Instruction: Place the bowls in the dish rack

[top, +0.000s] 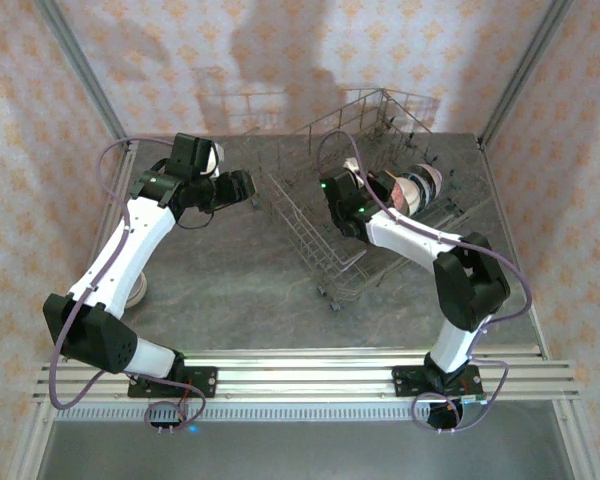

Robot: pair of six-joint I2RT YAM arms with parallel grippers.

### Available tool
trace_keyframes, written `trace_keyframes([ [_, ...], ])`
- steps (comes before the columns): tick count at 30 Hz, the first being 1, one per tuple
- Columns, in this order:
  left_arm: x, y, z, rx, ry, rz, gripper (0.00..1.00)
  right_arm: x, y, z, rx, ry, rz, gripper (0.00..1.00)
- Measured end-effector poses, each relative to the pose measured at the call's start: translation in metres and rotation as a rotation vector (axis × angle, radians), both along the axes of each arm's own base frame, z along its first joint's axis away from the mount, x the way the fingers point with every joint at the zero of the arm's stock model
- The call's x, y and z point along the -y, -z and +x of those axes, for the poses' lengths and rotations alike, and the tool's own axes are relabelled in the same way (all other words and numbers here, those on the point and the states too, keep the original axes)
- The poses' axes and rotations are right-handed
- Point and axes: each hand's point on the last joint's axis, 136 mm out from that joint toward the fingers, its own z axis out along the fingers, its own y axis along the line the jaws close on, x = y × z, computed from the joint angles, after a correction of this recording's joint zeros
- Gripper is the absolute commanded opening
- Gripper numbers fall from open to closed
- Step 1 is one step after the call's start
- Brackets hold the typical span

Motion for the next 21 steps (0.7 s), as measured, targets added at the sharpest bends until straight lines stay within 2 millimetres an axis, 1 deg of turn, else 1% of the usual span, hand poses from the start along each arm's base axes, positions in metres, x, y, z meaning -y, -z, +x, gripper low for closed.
trace_keyframes([
  [9, 0.0, 0.002, 0.0, -0.004, 0.0, 0.001, 0.67, 0.0, 0.002, -0.007, 0.038, 0.043, -0.001, 0.0],
  [21, 0.0, 0.002, 0.0, -0.004, 0.0, 0.001, 0.67, 0.005, 0.002, -0.013, 0.097, 0.088, 0.057, 0.0],
])
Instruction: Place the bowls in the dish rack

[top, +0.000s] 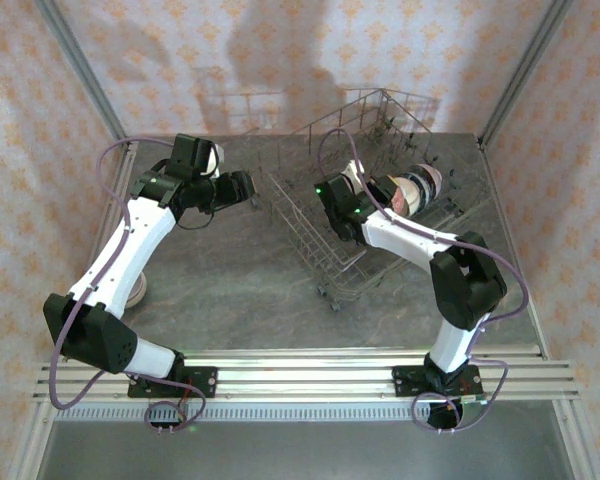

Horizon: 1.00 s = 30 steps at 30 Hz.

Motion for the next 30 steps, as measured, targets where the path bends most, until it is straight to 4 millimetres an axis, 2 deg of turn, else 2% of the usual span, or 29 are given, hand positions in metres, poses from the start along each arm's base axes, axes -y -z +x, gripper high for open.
trace_keyframes([
  [20, 0.0, 0.0, 0.0, 0.0, 0.001, 0.001, 0.67, -0.007, 0.006, 0.005, -0.092, -0.063, 0.003, 0.0],
  [30, 0.001, -0.007, 0.005, 0.014, 0.005, 0.001, 0.67, -0.01, 0.007, 0.009, -0.149, -0.091, -0.009, 0.0],
])
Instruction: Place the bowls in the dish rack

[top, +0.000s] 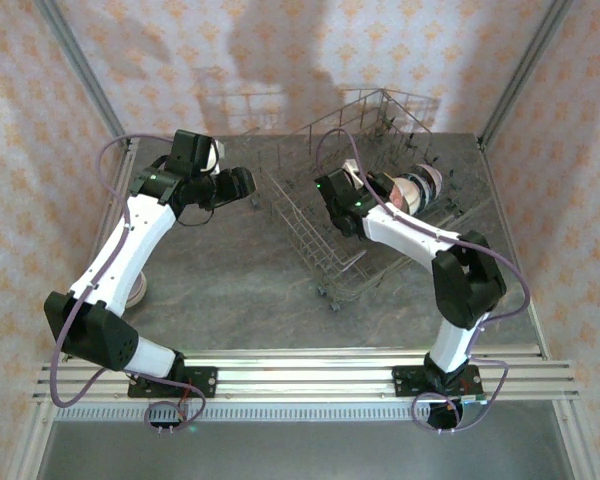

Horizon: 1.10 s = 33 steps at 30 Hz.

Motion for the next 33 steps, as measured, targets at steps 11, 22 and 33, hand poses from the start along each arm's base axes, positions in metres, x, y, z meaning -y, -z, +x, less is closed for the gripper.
trace_keyframes([
  [11, 0.0, 0.0, 0.0, 0.0, 0.0, 0.0, 0.67, -0.007, 0.006, 0.009, -0.027, 0.009, -0.059, 0.0],
  [22, 0.0, -0.002, 0.001, 0.001, 0.001, 0.0, 0.67, -0.007, 0.007, 0.008, -0.034, 0.014, -0.079, 0.0],
  [33, 0.001, 0.001, 0.002, -0.005, 0.0, 0.001, 0.67, -0.01, 0.016, 0.01, -0.061, 0.02, -0.121, 0.0],
])
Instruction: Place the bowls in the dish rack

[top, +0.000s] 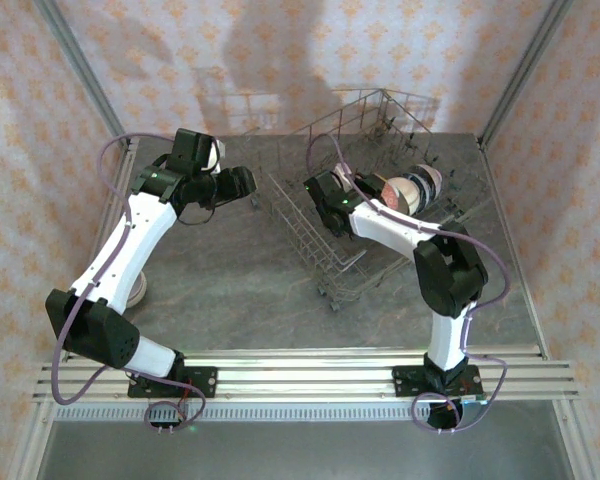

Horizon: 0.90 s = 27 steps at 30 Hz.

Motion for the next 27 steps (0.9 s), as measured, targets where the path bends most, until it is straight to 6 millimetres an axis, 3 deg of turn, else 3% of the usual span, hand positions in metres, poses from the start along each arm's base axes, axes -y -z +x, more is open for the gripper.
trace_keyframes([
  [27, 0.0001, 0.0001, 0.0001, 0.0, 0.0, 0.0, 0.67, -0.0005, 0.0074, 0.001, -0.013, -0.003, 0.045, 0.0],
])
